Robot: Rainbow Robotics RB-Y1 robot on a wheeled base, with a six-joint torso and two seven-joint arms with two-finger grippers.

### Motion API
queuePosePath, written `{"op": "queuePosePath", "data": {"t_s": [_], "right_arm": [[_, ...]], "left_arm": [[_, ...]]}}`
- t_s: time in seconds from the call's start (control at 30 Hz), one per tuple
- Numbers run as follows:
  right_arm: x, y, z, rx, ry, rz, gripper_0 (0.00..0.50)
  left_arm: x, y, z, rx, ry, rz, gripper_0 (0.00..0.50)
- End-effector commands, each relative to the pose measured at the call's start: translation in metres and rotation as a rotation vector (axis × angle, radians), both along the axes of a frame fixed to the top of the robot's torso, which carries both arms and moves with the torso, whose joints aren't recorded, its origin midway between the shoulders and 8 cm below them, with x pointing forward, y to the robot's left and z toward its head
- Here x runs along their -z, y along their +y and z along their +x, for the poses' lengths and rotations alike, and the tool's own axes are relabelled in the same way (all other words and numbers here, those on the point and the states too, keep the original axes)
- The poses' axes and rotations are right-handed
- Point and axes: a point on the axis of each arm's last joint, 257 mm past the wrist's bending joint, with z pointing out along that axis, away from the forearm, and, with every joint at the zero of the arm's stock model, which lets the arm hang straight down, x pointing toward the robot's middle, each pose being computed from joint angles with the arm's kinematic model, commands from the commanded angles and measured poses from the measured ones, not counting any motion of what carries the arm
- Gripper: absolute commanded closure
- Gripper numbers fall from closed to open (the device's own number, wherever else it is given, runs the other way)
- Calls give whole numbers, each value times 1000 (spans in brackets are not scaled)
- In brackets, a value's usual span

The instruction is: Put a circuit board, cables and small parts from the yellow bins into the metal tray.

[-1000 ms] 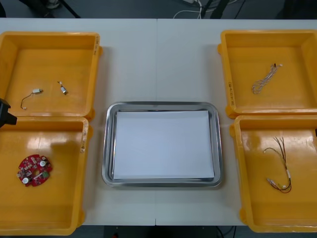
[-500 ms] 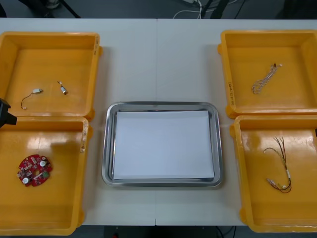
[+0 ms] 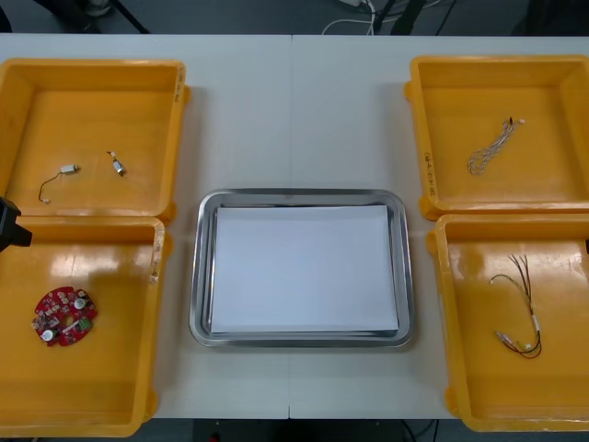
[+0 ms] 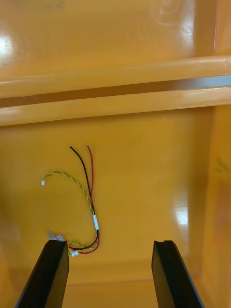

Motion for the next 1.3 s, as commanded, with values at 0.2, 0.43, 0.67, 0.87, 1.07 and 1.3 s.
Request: {"op": "queuePosePath", "data": {"t_s": [0.2, 0.43, 0.67, 0.87, 1.07, 1.3], "right_arm": [[-11, 1, 2, -17, -41, -66, 0], [10, 4, -5, 2, -17, -38, 0], [36, 13, -13, -13, 6, -18, 0], [54, 17, -18, -23, 7, -5, 0], [70, 23, -26, -33, 17, 18, 0], [93, 32, -25, -47, -18, 28, 0]], "left_arm": [[-11, 1, 7, 2, -32, 11, 0], [-23, -5, 7, -88, -56, -20, 0], [-25, -13, 2, -190, -60, -67, 0], [-20, -20, -6, -284, -63, -110, 0], [-11, -28, -14, -374, -65, -151, 0], [5, -37, -21, -490, -32, -231, 0]]}}
